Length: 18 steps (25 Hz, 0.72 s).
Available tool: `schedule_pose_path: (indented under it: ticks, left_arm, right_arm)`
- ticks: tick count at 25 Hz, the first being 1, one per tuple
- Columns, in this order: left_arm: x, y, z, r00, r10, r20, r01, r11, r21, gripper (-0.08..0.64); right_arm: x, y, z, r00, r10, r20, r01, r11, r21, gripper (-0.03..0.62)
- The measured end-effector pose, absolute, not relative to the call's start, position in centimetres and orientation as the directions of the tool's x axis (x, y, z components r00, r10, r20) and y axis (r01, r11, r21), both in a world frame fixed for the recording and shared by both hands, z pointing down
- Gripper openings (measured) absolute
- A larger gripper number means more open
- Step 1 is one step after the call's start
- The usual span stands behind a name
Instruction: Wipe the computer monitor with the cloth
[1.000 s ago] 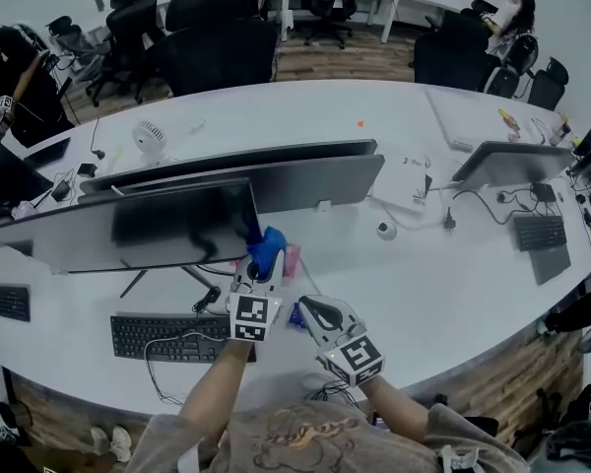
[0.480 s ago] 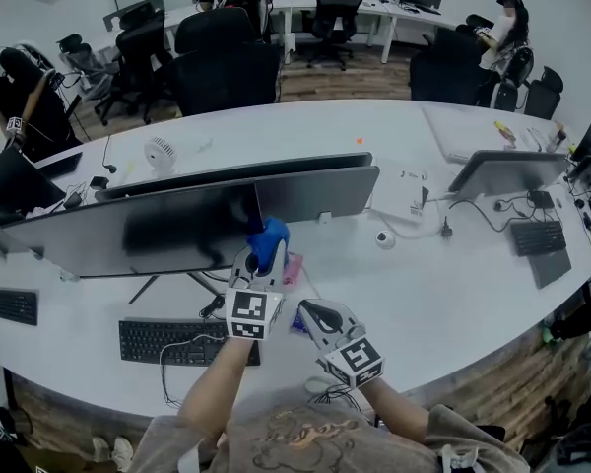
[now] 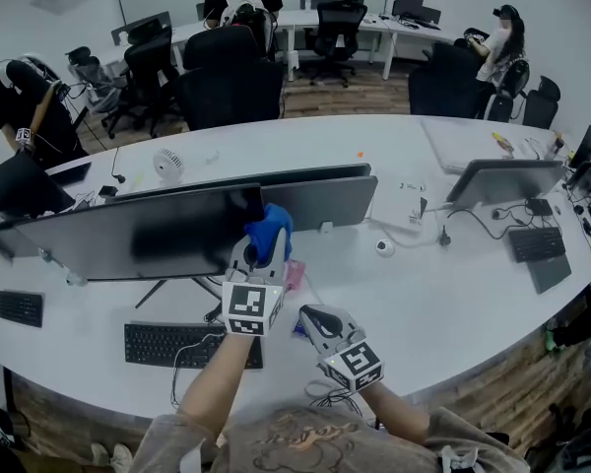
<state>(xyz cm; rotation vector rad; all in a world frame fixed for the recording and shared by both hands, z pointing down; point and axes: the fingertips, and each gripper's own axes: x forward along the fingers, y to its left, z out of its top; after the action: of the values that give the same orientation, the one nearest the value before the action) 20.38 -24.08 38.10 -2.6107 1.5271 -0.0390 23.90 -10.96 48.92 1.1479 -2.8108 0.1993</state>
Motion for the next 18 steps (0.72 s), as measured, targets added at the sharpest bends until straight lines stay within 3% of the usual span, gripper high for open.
schedule_pose_path:
  ticks: [18]
  left_arm:
    - [20.1,-22.4,27.9,0.498,-0.839,-0.217,-0.867,-0.477,-0.145,0.048]
  right_arm:
    - [23.1,-9.2,48.2,-0.713,-0.688,0.131,-0.700,0.711,-0.073,0.021]
